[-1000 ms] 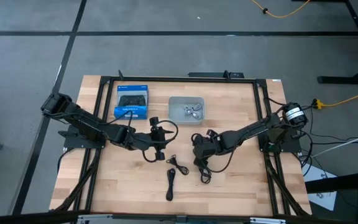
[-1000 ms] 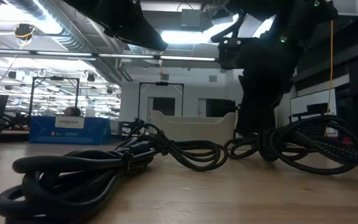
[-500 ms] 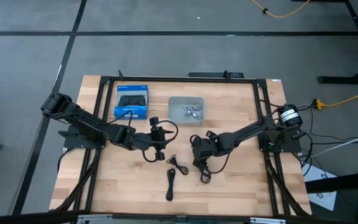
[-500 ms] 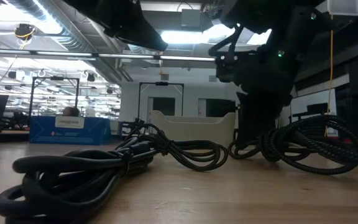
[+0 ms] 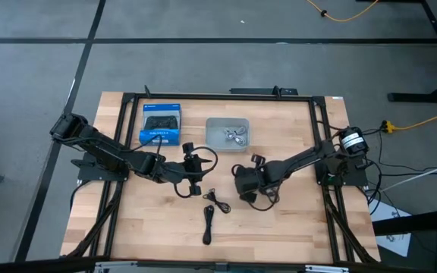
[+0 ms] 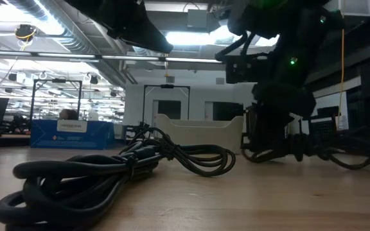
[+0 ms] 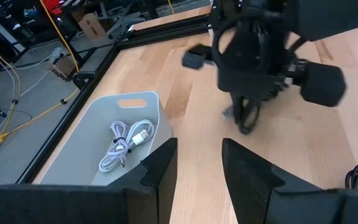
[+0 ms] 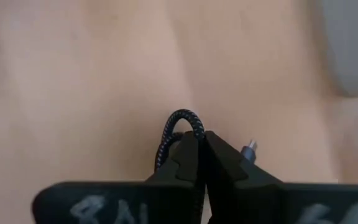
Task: Pick and place USB-C Cables
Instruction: Put the top right black charger cable into the white bin
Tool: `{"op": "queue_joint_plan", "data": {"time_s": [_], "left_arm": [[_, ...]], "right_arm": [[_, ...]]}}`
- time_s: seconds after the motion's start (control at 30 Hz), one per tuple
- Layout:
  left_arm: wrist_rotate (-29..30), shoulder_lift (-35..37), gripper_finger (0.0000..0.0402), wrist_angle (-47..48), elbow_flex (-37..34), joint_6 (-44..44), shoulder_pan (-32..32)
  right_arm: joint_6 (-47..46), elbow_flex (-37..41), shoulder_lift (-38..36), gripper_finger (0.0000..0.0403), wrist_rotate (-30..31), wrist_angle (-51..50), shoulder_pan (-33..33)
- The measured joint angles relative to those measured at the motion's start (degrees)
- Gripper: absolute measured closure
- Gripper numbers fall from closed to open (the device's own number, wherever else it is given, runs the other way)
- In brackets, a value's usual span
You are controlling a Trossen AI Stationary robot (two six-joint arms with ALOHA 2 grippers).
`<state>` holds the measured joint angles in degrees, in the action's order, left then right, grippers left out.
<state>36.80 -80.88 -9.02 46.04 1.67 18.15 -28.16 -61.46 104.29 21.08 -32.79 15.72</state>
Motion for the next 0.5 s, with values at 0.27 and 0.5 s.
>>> {"op": "queue_joint_plan", "data": {"time_s": [0.27,0.5], "left_arm": [[0.0,0.0,0.0282,0.0,0.0,0.0,0.0],[0.0,0.0,0.0282,0.0,0.0,0.0,0.0]], "right_arm": [[0.0,-14.3,-0.1,0.0391,14.2,-25.3,0.9],[2.4,-26.8,-0.2,0.0391,35.7,-40.3,0.0]]}}
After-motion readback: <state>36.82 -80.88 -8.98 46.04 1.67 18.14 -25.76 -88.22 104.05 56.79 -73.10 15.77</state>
